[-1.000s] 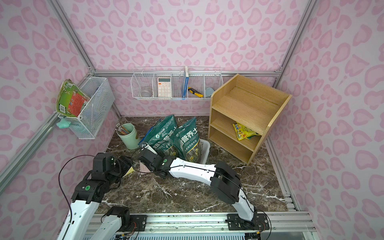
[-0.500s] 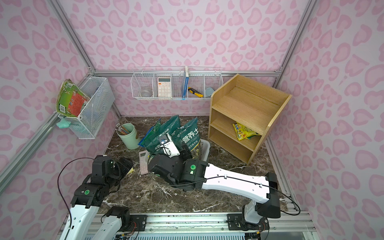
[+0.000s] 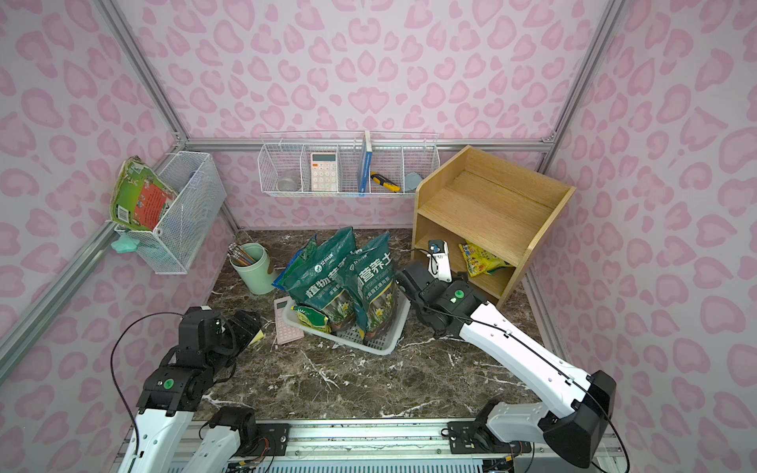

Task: Take down the fertilizer bag from the shelf
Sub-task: Pick up the fertilizer bag from the shelf.

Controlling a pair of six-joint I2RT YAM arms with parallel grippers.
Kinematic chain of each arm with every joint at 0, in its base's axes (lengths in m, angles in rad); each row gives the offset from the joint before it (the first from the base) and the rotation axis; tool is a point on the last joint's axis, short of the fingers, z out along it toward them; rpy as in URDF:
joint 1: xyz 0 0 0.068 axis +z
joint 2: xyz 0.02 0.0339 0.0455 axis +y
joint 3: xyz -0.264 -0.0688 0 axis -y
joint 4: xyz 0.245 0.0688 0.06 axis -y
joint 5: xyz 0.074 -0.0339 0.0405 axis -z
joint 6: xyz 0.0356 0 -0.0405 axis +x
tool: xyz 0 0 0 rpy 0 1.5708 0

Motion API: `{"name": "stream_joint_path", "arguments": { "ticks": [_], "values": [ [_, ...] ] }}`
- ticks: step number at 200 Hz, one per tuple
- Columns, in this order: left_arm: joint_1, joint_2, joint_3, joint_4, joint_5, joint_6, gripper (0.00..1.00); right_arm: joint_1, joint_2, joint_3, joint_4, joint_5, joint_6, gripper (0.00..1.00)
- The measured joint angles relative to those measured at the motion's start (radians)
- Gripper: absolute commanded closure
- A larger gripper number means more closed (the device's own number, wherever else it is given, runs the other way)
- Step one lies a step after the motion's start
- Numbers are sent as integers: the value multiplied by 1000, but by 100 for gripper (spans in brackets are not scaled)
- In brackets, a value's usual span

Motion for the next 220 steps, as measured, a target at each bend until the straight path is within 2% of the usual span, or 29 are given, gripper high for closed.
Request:
{"name": "stream_joint_path", "arguments": {
  "ticks": [48, 103, 130, 160, 201, 220],
  "values": [
    [0, 1, -1, 0, 0, 0, 16, -45, 146, 16, 42, 34, -135, 28],
    [0, 2, -2, -1, 0, 0, 16, -129, 447, 198, -122, 226, -96, 28],
    [0, -15, -2, -10, -5, 0, 16, -196, 466, 185, -138, 263, -107, 29],
    [0, -26, -2, -14, -7, 0, 16, -270, 446, 150, -98, 249, -165, 31],
    [0, -28, -2, -14, -11, 1, 16, -286, 464, 162, -44, 206, -235, 33],
    [0, -29, -2, -14, -12, 1, 16, -291, 492, 172, -37, 231, -237, 36]
  ]
}}
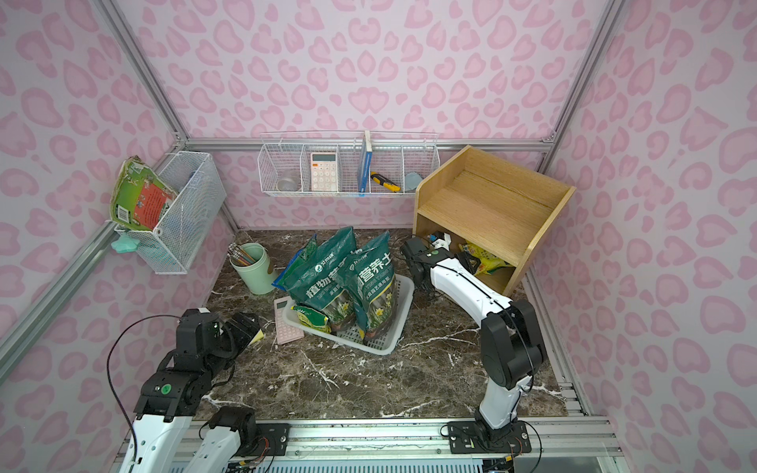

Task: Take down the fertilizer bag from the shelf
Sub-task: Pick up the fertilizer bag from the shelf.

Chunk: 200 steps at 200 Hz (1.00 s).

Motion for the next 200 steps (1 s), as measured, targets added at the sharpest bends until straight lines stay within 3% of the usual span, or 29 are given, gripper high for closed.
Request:
{"name": "stream_joint_path", "arguments": {
  "ticks": [26, 70, 97, 131, 200],
  "values": [
    [0, 0, 0, 0, 0, 0, 16, -35, 30, 18, -1, 11, 2, 51],
    [0, -6, 0, 0, -3, 0, 16, -48, 35, 39, -17, -78, 5, 99],
    [0, -6, 0, 0, -3, 0, 15, -13, 8, 69, -42, -139, 12, 100],
    [0, -12, 0, -2, -6, 0, 15, 114, -54, 71, -91, -169, 66, 100],
    [0, -26, 2, -11, -20, 0, 15, 457, -176, 41, -334, -200, 372, 100]
  ]
}}
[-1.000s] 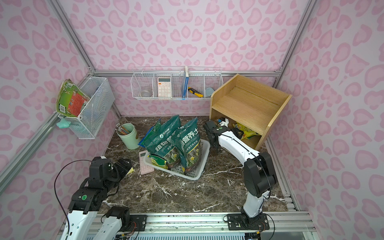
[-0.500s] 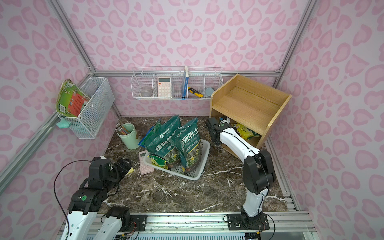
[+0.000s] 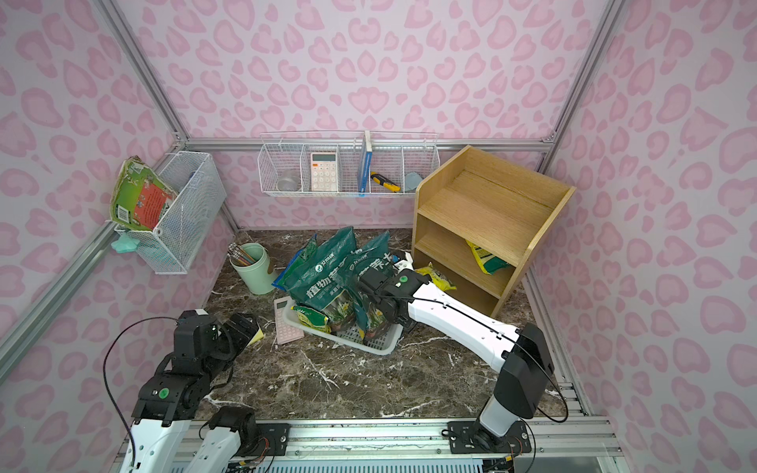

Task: Take down the fertilizer bag from the shelf
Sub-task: Pick up the fertilizer bag from the shelf, then place the fertilizer bag in the storage box.

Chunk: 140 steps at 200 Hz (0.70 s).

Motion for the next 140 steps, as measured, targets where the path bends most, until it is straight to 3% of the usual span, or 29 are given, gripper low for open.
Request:
{"name": "stream_joint_path", "arguments": {
  "ticks": [83, 140],
  "values": [
    [0, -24, 1, -20, -21, 0, 13, 295, -126, -66, -61, -126, 160, 100],
    [0, -19, 2, -20, -21, 0, 13, 412, -54, 80, -63, -203, 179, 100]
  ]
}}
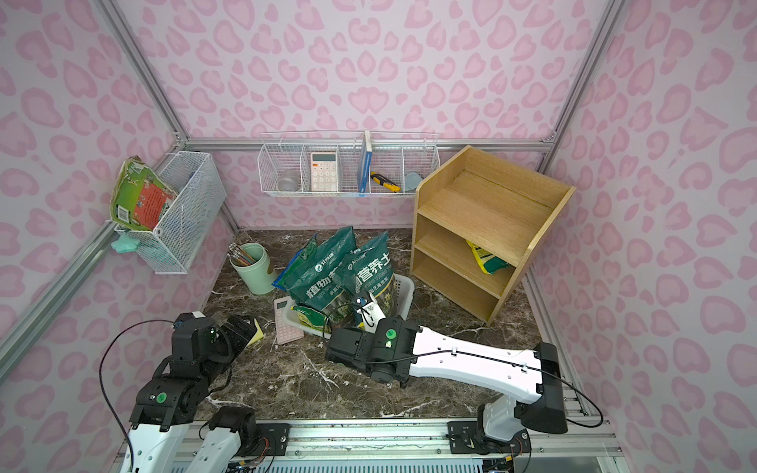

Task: Take down the fertilizer bag from the shelf
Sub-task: Place the fertilizer bag in the storage box.

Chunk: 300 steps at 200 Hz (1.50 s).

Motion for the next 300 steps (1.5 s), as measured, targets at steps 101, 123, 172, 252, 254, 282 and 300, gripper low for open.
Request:
{"name": "stream_joint_path", "arguments": {
  "ticks": [101, 123, 172, 252, 254, 282, 300],
  "values": [
    [0, -6, 3, -1, -11, 0, 12, 30, 191, 286, 2, -68, -102, 100],
    [0, -7, 3, -1, -11, 0, 12, 41, 154, 258, 24, -108, -107, 100],
    [0, -6, 5, -1, -11, 0, 12, 25, 69, 134, 112, -126, -134, 100],
    [0, -7, 5, -1, -14, 0, 12, -98, 59, 73, 294, -158, -238, 100],
    [0, -7, 5, -2, -14, 0, 12, -103, 60, 72, 298, -160, -237, 100],
    [0, -13, 5, -2, -14, 0, 12, -147, 69, 43, 355, -162, -262, 100],
    [0, -17, 5, -2, -15, 0, 12, -168, 69, -12, 408, -172, -272, 100]
  ]
}}
